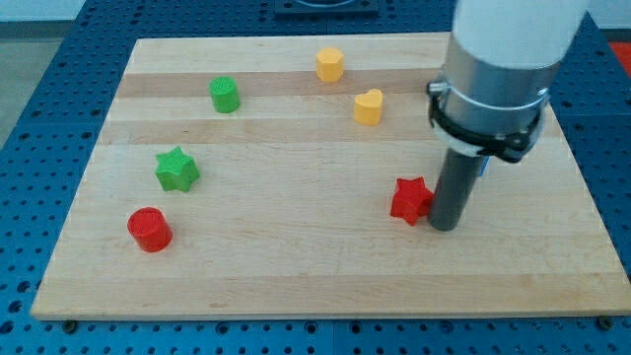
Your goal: Keep the red star to the right of the red circle
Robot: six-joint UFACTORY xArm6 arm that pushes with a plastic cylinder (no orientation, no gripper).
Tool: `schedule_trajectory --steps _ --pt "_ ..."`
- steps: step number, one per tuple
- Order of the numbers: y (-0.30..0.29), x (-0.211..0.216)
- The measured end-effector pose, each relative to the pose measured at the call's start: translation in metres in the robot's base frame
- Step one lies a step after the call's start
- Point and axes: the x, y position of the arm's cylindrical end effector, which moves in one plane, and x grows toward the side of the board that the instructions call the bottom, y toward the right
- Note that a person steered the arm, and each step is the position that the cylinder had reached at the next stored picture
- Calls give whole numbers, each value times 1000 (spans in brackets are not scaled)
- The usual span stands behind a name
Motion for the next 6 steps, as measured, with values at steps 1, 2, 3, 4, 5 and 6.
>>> schedule_trajectory --steps 1,2,3,4,5,6 --pt "-40 -14" --pt "-129 -14" --pt "-55 -12" --pt "-24 -32" --pt "-113 -68" --pt "-197 -46"
